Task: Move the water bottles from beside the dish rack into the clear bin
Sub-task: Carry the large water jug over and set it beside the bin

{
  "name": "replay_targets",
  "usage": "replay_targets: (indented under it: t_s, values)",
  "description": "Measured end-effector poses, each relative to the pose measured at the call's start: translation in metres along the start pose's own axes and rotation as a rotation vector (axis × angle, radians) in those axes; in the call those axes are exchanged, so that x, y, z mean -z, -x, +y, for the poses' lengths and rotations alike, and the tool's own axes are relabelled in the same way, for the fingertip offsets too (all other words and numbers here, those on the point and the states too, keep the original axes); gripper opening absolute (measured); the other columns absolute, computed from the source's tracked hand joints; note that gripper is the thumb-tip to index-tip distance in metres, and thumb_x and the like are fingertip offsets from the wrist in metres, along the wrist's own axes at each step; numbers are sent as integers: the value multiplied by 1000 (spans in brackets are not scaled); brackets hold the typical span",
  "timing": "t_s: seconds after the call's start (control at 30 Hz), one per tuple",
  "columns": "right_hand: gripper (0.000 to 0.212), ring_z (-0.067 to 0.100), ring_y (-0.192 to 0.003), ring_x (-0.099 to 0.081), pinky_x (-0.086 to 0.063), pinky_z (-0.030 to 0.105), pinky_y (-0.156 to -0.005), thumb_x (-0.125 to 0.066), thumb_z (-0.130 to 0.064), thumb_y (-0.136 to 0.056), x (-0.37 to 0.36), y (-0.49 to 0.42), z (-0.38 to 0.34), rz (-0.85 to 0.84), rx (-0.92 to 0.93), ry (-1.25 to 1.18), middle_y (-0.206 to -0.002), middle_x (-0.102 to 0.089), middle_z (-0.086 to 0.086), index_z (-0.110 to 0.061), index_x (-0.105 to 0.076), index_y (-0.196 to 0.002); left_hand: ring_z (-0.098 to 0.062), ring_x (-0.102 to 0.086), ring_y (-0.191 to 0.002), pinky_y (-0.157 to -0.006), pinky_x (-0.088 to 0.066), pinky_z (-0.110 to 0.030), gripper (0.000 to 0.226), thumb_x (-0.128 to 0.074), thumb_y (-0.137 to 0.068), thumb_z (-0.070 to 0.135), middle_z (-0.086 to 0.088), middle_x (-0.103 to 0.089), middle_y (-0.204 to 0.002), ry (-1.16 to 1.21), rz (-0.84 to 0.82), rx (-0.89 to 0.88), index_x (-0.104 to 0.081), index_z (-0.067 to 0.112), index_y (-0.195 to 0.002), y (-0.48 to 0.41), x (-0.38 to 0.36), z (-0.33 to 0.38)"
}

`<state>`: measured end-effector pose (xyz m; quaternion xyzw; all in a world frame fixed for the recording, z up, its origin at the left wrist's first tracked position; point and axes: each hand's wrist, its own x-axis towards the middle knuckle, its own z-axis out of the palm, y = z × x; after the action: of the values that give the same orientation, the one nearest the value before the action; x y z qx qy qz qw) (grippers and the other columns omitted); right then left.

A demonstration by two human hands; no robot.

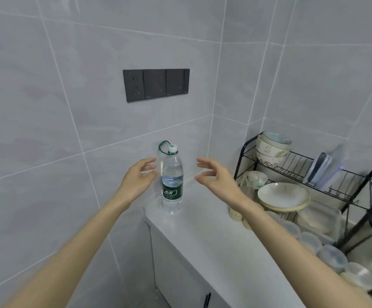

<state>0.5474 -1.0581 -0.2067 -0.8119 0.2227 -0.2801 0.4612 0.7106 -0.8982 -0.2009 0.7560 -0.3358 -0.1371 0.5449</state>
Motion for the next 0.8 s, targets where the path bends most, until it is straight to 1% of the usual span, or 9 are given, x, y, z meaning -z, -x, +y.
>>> replay_targets:
  t_s: [0.17, 0.37, 0.47, 0.53, 0.6, 0.63, 0.67, 0.73, 0.8]
  values:
    - [50, 16, -111, -57, -43, 21, -88, -69, -18, -87, -18, -50, 45, -48, -50, -20, -130, -55, -7, -25, -50, -132, -17, -58, -112, -92, -48, -34, 40, -57, -93, 17, 2, -58, -122, -14, 16, 98, -52, 26, -132, -40, -14, -38]
    - [55, 17, -113, -56, -45, 24, -90, -70, -19, -86, -36, -95, 86, -69, -106, -29, -134, -52, -6, -23, -47, -136, -16, -59, -106, -98, -47, -35, 42, -58, -93, 18, -2, -57, -129, -11, 8, 140, -50, 25, -134, -79, -31, -70]
    - [61, 17, -114, -54, -45, 25, -89, -72, -20, -85, -50, -120, 107, -99, -142, -17, -138, -51, -6, -22, -45, -139, -16, -58, -111, -96, -47, -31, 47, -61, -92, 22, 2, -54, -130, 0, -10, 157, -47, 26, -137, -106, -37, -87]
    - [64, 16, -115, -54, -44, 21, -87, -74, -19, -84, -59, -135, 120, -126, -161, -14, -139, -50, -6, -22, -43, -140, -14, -56, -113, -93, -46, -28, 53, -64, -90, 26, 4, -52, -130, 1, -39, 161, -46, 23, -139, -123, -43, -98]
    - [65, 14, -115, -54, -45, 15, -83, -75, -18, -83, -65, -146, 131, -158, -159, -12, -138, -50, -7, -21, -44, -139, -11, -53, -117, -96, -43, -26, 57, -66, -88, 27, 6, -51, -132, 8, -69, 153, -45, 23, -140, -136, -51, -106]
    - [63, 14, -116, -55, -47, 14, -84, -75, -16, -82, -69, -152, 137, -165, -150, -21, -136, -52, -7, -20, -46, -138, -11, -51, -121, -99, -42, -26, 58, -68, -87, 27, 5, -51, -135, 17, -87, 152, -45, 24, -140, -144, -56, -113]
    - [61, 15, -117, -57, -50, 17, -88, -75, -12, -82, -71, -155, 141, -162, -131, -36, -133, -55, -6, -19, -48, -136, -12, -51, -123, -101, -41, -25, 60, -69, -86, 27, 4, -52, -137, 33, -105, 153, -44, 25, -141, -150, -61, -118]
    - [57, 16, -115, -61, -51, 24, -95, -75, -5, -80, -77, -159, 149, -128, -100, -92, -128, -60, -3, -17, -53, -131, -11, -52, -125, -100, -43, -18, 66, -73, -83, 24, 3, -53, -137, 75, -142, 151, -43, 24, -142, -158, -69, -129]
    - [54, 17, -110, -65, -53, 26, -93, -75, -1, -79, -82, -159, 156, -69, -96, -141, -122, -65, -2, -18, -57, -127, -5, -51, -124, -96, -43, -10, 72, -75, -81, 22, 6, -54, -136, 100, -154, 132, -41, 24, -143, -164, -73, -138]
